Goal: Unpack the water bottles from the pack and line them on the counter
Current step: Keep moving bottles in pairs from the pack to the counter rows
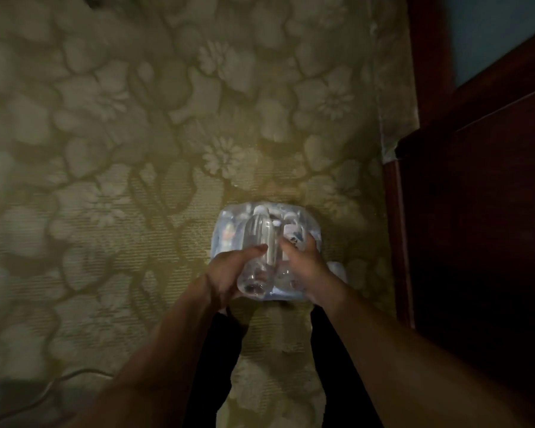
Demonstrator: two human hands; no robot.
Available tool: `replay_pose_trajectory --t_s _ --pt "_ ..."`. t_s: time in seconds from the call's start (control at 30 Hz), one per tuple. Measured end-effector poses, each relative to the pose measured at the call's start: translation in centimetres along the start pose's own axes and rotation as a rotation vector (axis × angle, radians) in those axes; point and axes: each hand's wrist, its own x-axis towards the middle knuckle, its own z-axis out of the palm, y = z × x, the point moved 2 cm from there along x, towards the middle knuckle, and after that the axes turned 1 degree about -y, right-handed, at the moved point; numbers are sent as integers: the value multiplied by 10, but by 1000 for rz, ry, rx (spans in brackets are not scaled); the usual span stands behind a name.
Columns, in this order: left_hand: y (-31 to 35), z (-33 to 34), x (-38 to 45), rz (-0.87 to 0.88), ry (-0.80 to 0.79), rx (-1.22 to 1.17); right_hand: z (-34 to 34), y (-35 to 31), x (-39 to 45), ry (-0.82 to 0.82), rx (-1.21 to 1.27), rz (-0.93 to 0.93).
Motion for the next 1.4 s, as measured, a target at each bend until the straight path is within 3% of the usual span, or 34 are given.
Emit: replay_pose_trajectory --t_s 0.13,0.27,0.4,0.67,1.0,1.4 --pt "27 21 -96 141 -2 31 -14 -43 -113 55 45 -89" --pt "64 44 -184 328 53 69 -28 -84 -211 47 158 -273" --pt "95 74 -276 545 7 73 -38 -118 -298 75 257 -518" --pt "96 114 -422 938 105 34 -75 -136 -440 -43 256 -879" --pt "37 213 -597 1315 -84 181 -172 -94 -626 -81 358 -1278" --pt "-43 316 -722 1448 -368 339 -273 6 -777 224 567 -1471"
